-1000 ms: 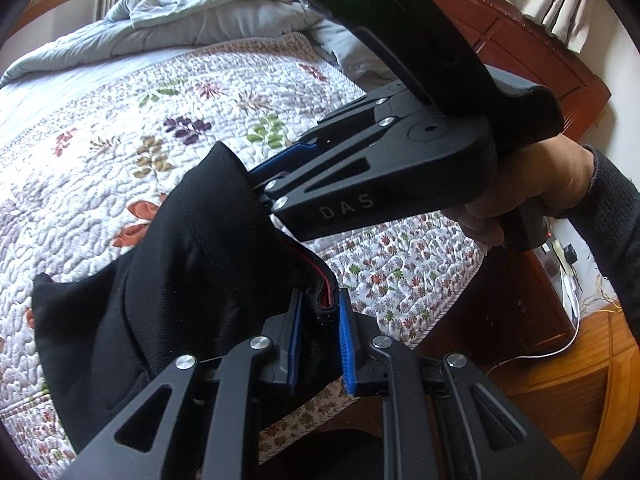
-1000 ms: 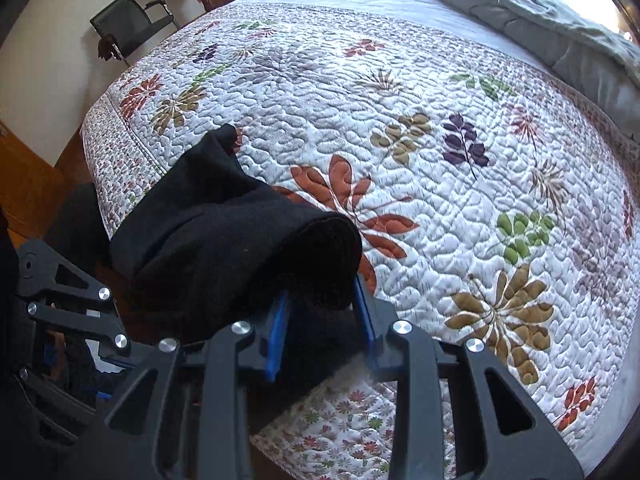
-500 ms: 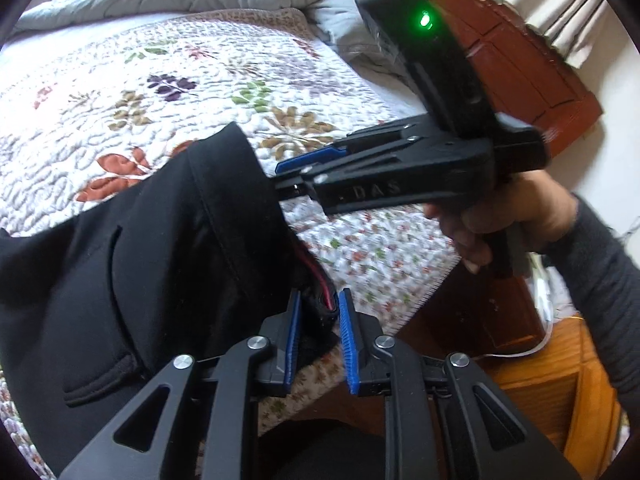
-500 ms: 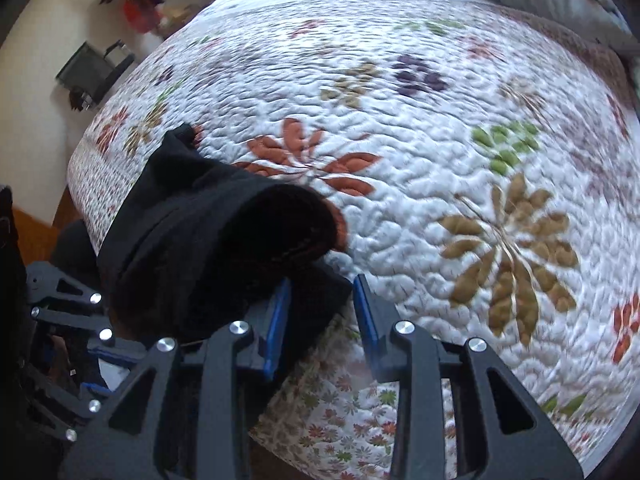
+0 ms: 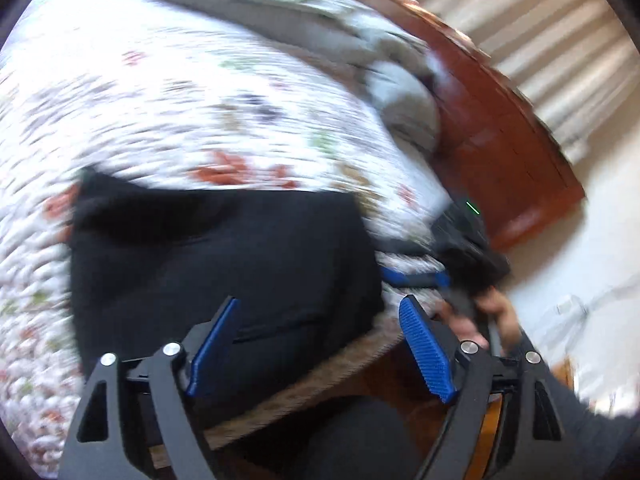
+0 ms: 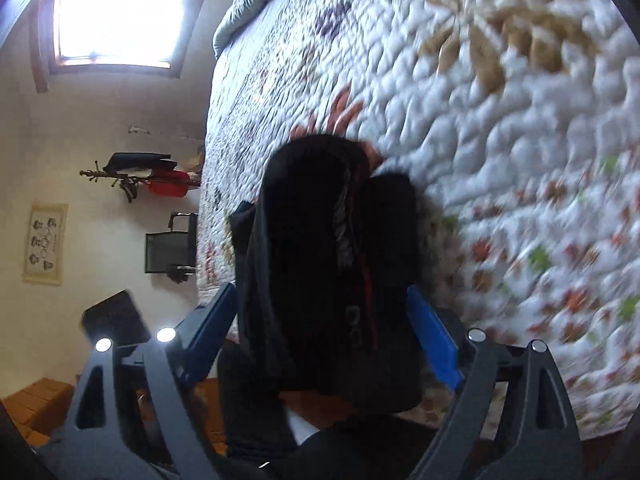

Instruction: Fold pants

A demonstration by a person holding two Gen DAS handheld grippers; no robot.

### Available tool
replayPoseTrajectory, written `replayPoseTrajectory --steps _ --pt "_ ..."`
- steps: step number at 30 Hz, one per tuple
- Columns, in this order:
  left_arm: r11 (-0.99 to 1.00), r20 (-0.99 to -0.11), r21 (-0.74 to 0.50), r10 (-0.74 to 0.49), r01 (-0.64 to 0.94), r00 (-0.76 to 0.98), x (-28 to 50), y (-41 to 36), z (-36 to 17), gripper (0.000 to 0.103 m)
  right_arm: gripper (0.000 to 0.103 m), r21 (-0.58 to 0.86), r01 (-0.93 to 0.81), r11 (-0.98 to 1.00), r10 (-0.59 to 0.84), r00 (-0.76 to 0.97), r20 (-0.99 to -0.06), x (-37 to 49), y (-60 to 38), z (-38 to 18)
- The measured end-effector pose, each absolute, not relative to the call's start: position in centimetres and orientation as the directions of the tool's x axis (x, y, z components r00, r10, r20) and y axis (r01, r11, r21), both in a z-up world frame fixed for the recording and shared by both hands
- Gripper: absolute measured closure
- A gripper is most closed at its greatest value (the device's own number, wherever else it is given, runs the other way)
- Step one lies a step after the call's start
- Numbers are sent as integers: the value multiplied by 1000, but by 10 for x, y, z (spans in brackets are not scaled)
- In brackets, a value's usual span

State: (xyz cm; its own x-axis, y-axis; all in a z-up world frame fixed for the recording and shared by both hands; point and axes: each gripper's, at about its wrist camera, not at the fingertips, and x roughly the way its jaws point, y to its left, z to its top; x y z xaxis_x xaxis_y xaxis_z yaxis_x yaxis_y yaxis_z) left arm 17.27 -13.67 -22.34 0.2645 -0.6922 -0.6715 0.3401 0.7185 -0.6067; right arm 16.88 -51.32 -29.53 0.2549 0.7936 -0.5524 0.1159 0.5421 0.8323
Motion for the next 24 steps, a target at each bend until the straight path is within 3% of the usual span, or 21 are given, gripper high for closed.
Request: replayPoseTrajectory --steps 4,8,15,16,17,18,24 --pt "762 -695 -618 -645 195 317 184 -80 -244 21 20 812 93 576 769 273 -577 161 -499 -286" --pt "769 -712 -630 -627 107 317 188 -51 -265 21 59 787 115 607 744 265 -613 161 -496 -280" --pt "768 -711 -634 -626 95 319 184 -43 -274 21 52 749 141 648 713 233 -661 161 -476 -275" --pt "767 -711 -634 -627 95 317 182 -43 -275 21 57 750 146 645 715 230 -660 160 -474 -277" --pt "766 -712 -635 -628 93 314 181 -43 -276 21 76 745 148 650 711 228 -665 162 -471 -278" --pt "766 -712 -636 -630 94 311 181 -44 -276 21 87 747 152 648 713 226 -664 164 -468 -276" --pt "761 -701 -633 -642 144 311 180 -52 -268 21 90 687 48 725 647 296 -703 152 -462 -218"
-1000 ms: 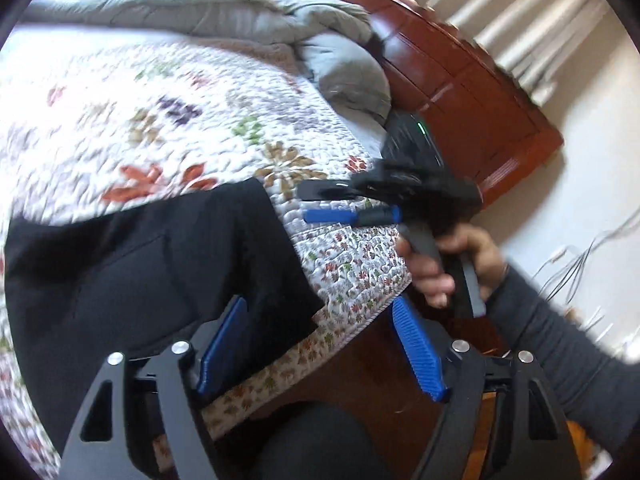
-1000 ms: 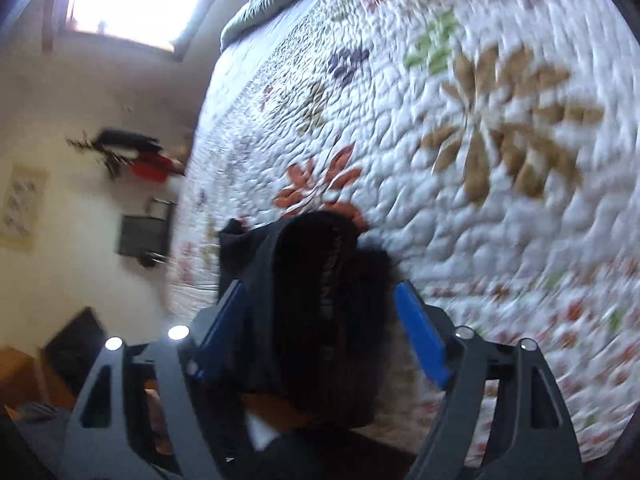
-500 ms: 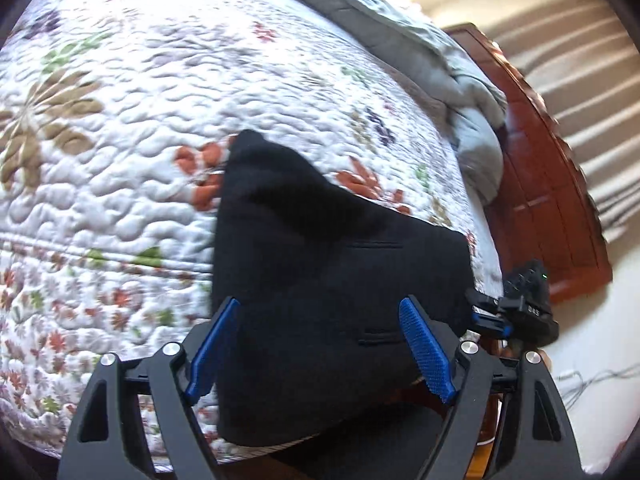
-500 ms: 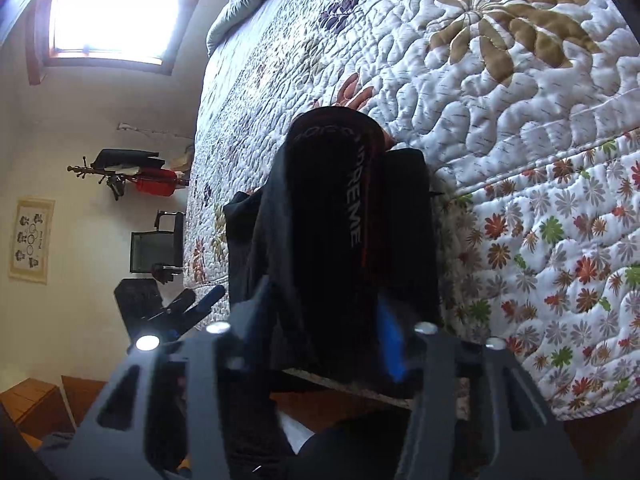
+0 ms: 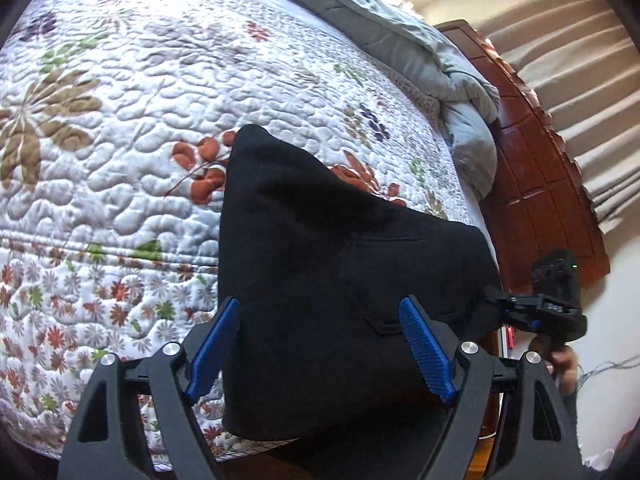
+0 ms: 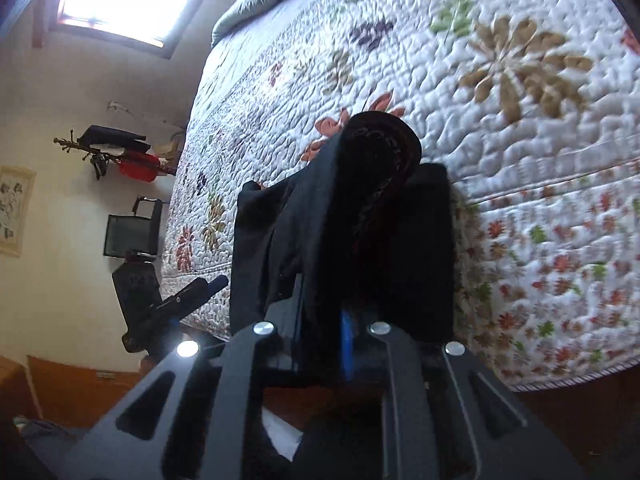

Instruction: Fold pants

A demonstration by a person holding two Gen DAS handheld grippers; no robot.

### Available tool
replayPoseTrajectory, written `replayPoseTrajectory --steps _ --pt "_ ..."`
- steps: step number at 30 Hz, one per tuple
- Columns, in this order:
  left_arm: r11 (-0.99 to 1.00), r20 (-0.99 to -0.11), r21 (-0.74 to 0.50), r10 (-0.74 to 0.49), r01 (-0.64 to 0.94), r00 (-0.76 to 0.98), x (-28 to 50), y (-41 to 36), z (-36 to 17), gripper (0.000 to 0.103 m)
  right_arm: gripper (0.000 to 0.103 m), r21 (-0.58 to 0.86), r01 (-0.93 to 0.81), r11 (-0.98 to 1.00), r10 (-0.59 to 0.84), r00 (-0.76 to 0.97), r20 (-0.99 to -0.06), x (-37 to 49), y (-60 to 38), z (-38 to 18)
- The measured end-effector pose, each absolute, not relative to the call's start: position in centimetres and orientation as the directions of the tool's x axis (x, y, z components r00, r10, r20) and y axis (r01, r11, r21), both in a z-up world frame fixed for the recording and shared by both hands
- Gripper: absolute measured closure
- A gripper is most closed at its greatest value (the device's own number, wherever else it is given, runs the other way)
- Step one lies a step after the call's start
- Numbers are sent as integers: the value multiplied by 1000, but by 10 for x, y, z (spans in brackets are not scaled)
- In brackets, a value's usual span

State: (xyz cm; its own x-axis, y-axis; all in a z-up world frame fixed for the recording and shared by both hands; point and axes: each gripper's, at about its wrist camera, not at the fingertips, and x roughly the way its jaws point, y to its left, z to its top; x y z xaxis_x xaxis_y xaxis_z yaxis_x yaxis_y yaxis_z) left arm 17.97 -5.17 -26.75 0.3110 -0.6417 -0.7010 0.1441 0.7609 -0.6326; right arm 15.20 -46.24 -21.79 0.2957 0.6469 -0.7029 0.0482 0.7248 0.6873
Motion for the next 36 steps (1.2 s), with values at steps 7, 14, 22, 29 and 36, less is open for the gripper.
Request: replayPoseTrajectory --steps 7,14,22,29,36 --pt "784 -735 -599 -619 164 277 177 -67 -280 20 78 646 164 746 589 292 -754 129 -479 -296" --pt "779 -671 -566 -626 271 398 180 -57 -229 19 64 674 115 729 538 512 -670 135 -503 -223" --pt "638 -594 -680 -768 362 239 256 -102 -254 21 73 811 47 583 731 404 -549 212 -466 -271" --pt "636 -599 -739 -771 220 217 282 -86 -302 41 103 850 130 511 751 414 -515 214 -493 -318" --pt "627 -556 -724 -777 288 295 243 -63 -253 22 75 867 41 496 736 510 -445 170 -499 -259"
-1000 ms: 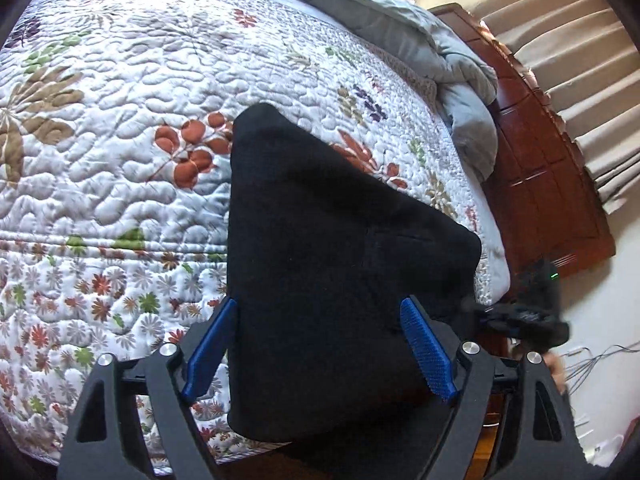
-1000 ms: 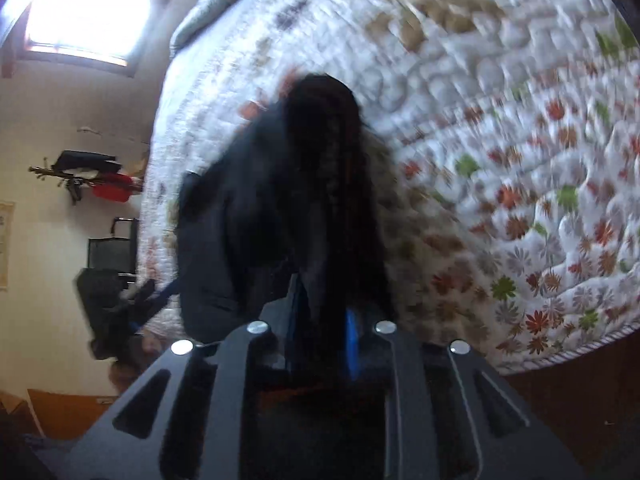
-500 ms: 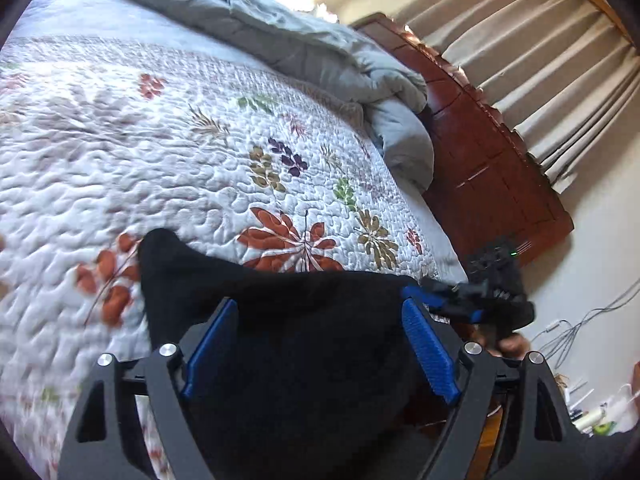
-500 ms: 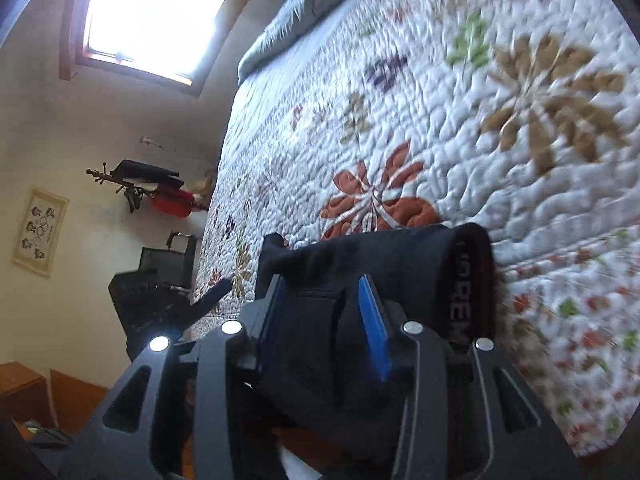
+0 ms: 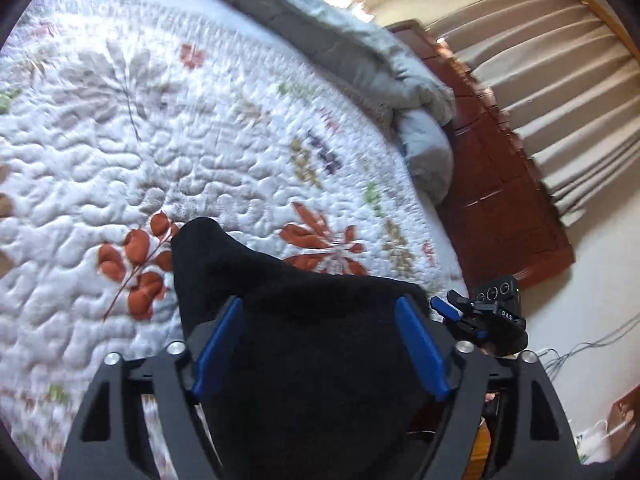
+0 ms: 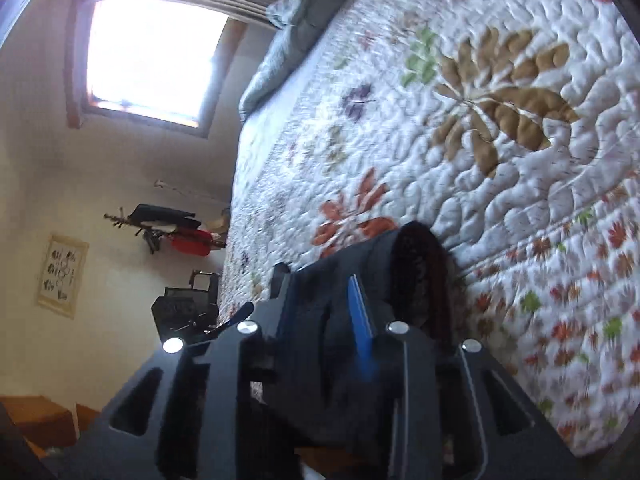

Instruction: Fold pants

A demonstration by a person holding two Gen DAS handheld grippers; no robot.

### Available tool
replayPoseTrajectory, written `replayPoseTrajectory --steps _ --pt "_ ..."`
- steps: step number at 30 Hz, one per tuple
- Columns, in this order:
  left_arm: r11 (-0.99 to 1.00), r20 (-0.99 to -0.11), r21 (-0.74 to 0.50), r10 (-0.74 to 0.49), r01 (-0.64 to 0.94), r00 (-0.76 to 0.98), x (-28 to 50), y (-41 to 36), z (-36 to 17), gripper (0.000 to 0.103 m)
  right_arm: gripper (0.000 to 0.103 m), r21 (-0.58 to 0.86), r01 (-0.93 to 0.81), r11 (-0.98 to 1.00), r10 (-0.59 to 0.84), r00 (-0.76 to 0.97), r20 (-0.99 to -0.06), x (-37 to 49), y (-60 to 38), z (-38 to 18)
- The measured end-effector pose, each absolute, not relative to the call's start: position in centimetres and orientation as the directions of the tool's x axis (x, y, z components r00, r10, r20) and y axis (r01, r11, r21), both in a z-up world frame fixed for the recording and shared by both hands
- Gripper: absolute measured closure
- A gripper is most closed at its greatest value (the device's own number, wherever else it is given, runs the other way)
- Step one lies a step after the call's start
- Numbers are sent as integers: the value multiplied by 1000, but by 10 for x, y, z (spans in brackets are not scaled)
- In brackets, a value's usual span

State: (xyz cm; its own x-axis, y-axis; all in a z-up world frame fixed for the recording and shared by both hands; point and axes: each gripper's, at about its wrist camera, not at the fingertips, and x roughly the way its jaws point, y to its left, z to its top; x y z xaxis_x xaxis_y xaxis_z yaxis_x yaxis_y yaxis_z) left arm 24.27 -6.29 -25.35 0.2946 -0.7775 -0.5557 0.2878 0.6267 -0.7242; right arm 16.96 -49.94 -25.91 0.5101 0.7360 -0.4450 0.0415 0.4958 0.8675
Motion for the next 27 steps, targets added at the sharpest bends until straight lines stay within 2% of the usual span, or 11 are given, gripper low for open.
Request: replayPoseTrajectory --steps 3,7,9,10,11,12,20,22,23,24,27 --pt "579 -511 -748 -814 325 275 210 -54 -242 21 75 855 4 518 755 469 -460 143 -482 -249" --pt "556 -510 -777 -831 296 221 178 -53 -261 21 75 840 30 542 763 402 -506 120 -462 -270" --pt "566 -528 -779 -824 270 204 173 -55 -274 21 81 810 70 582 736 378 -561 113 -458 -284" --pt "579 -547 -777 -815 247 193 172 -55 -284 21 87 800 95 593 723 374 -580 112 -459 -291" --pt "584 -554 -777 -812 235 185 173 -55 -291 21 101 783 121 610 703 373 -605 112 -461 -297" --pt "590 -562 -774 -807 229 181 173 -56 -296 22 103 777 141 614 693 375 -616 112 -464 -302" --pt "610 -586 -768 -792 193 174 174 -59 -297 21 103 766 255 590 633 444 -634 102 -495 -303" --pt "625 -599 -761 -779 171 183 172 -56 -290 20 80 749 285 598 601 459 -654 97 -503 -294" --pt "631 -602 -757 -775 172 193 169 -53 -284 18 58 729 274 628 573 471 -671 95 -505 -282" --pt "634 -602 -753 -772 175 205 166 -50 -279 17 53 712 262 651 551 483 -681 94 -509 -274" --pt "643 -599 -745 -761 175 249 160 -36 -262 15 53 687 171 706 535 508 -675 100 -499 -240"
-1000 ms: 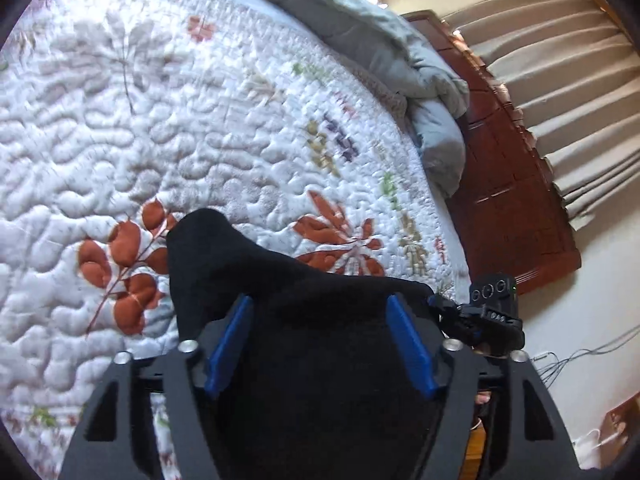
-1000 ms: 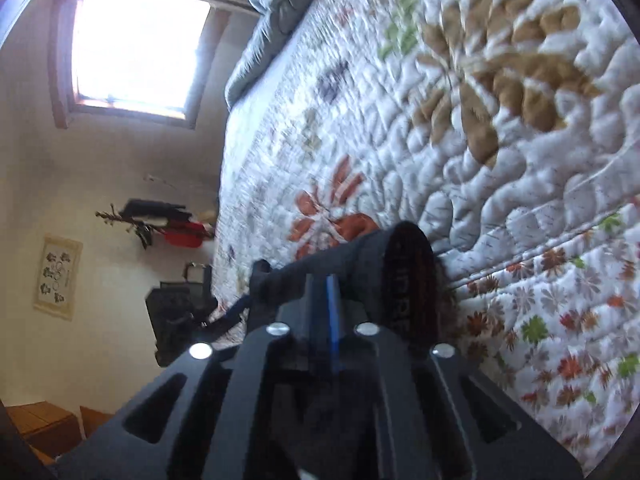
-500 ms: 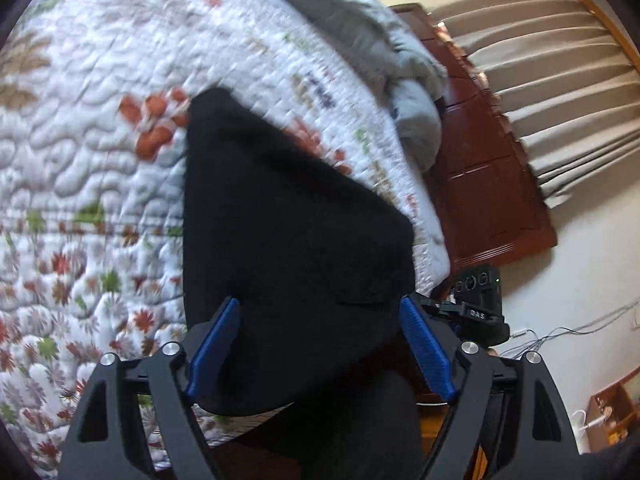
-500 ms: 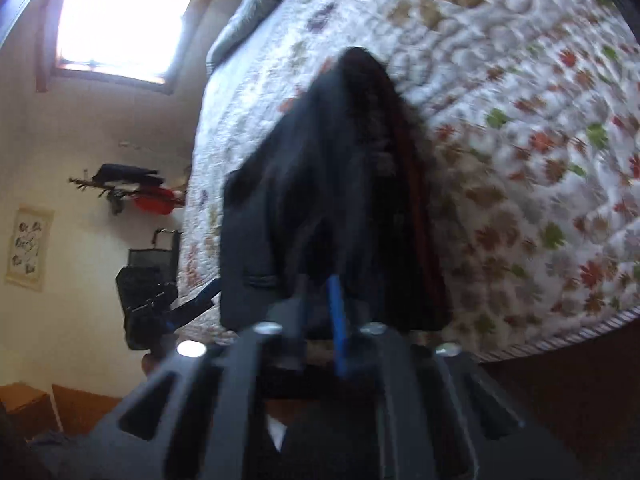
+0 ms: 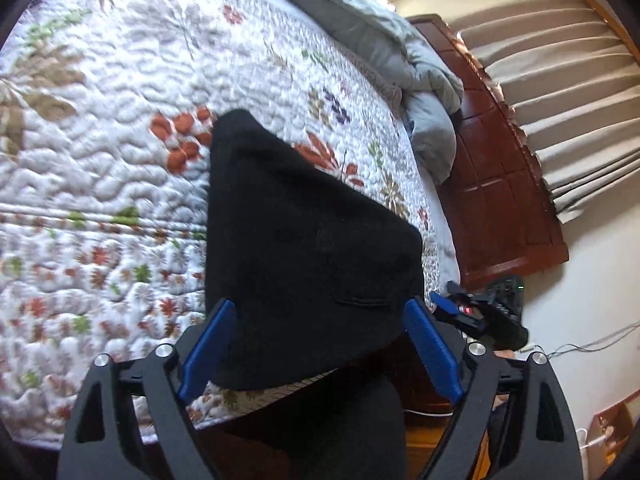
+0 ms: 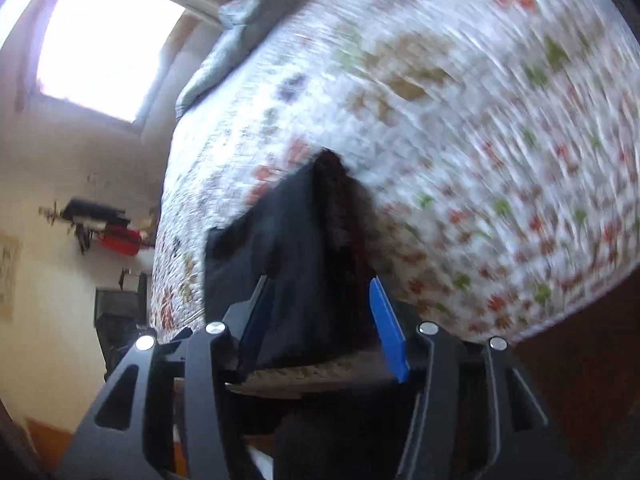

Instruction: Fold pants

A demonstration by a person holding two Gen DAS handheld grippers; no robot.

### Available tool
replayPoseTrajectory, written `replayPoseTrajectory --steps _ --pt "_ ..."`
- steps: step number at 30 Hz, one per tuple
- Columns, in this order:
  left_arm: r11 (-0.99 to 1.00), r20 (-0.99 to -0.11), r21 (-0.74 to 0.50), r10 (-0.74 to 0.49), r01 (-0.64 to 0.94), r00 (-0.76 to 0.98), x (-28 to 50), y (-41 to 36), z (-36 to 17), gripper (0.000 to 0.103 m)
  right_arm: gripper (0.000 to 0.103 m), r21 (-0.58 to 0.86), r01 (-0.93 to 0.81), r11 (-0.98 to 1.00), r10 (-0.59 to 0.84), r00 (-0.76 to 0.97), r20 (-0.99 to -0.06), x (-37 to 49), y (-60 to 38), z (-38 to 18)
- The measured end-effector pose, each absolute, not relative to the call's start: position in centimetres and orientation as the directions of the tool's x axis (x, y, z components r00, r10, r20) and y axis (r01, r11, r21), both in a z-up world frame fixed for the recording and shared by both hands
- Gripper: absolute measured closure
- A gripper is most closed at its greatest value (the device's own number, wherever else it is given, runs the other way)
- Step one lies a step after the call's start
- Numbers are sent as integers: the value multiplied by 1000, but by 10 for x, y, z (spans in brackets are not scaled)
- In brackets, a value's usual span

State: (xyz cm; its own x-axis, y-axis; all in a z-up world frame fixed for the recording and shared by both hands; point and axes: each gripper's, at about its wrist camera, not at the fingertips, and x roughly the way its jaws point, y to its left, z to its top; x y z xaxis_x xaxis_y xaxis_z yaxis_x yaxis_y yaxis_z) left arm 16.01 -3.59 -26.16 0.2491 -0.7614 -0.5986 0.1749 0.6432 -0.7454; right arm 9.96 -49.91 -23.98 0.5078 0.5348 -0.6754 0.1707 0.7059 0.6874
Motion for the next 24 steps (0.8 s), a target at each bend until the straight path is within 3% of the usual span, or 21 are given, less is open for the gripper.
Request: replayPoseTrajectory --steps 4,8,10,11,14,16,17,18,21,24 --pt "655 -603 -744 -744 132 289 163 -18 -258 10 53 700 66 711 587 492 -643 130 -460 -222" --pt "688 -648 -720 -714 91 267 174 -9 -271 10 54 722 106 683 635 401 -660 172 -434 -258" --pt "700 -663 -708 -703 88 259 178 -3 -274 10 75 688 152 710 604 372 -705 184 -441 -278" --pt "703 -665 -705 -701 92 258 180 -1 -274 10 93 687 170 707 597 378 -708 186 -453 -285" --pt "704 -668 -703 -703 105 244 187 2 -276 10 103 708 221 671 589 421 -690 175 -486 -289" --pt "701 -668 -704 -708 116 227 192 -1 -279 10 82 695 244 677 555 451 -699 163 -507 -286" --pt "700 -671 -703 -711 124 212 196 -5 -281 10 50 686 256 681 539 459 -706 157 -518 -283" --pt "701 -674 -701 -711 128 202 199 -9 -283 10 38 686 261 679 535 464 -706 153 -522 -282" --pt "695 -678 -706 -718 132 157 210 -21 -293 10 17 735 263 624 612 420 -670 147 -529 -292" --pt "680 -669 -725 -733 111 121 217 -26 -302 10 13 756 251 605 675 342 -654 150 -519 -306"
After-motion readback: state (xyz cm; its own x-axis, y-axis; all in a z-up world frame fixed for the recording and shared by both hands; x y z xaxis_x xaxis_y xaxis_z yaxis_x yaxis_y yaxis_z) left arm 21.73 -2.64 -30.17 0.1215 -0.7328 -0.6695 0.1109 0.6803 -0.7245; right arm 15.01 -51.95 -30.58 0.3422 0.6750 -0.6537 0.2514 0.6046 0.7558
